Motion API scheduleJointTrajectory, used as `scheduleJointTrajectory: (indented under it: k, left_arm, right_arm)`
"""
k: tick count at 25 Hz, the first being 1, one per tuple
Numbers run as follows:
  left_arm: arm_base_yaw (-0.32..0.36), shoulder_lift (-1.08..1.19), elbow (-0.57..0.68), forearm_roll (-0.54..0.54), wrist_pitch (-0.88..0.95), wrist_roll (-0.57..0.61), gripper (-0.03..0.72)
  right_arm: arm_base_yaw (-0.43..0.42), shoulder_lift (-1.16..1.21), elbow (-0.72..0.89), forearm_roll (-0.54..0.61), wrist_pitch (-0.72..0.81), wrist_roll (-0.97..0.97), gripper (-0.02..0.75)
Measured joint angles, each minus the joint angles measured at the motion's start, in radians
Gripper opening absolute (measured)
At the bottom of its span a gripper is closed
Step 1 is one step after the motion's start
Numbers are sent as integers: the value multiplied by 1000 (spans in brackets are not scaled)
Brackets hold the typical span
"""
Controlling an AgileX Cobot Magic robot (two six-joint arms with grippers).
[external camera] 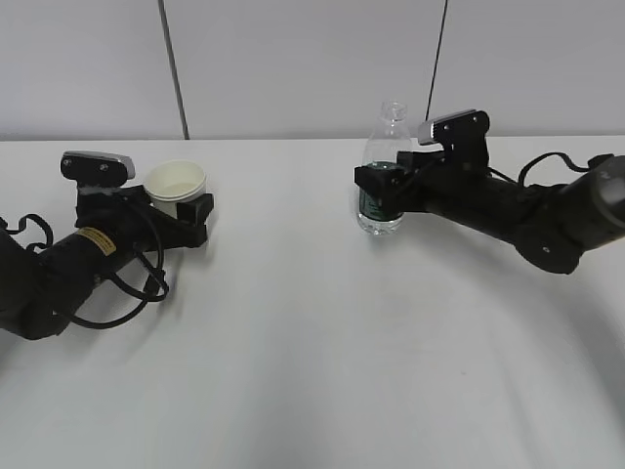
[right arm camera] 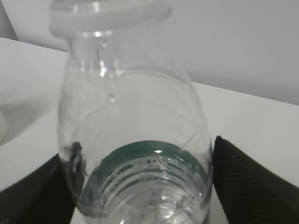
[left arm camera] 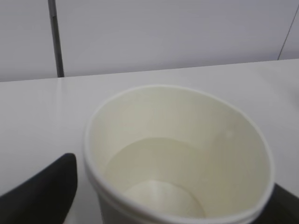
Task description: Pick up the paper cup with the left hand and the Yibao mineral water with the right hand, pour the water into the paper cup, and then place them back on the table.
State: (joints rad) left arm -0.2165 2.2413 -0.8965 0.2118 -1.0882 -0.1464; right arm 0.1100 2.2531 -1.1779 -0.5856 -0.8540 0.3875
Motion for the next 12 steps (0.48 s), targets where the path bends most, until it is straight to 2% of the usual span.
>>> scheduleJointTrajectory:
  k: [12]
  left_arm:
    - [0, -1, 0, 9, 2, 0, 582]
  right_arm:
    - [0, -63, 0, -17, 37, 29, 629]
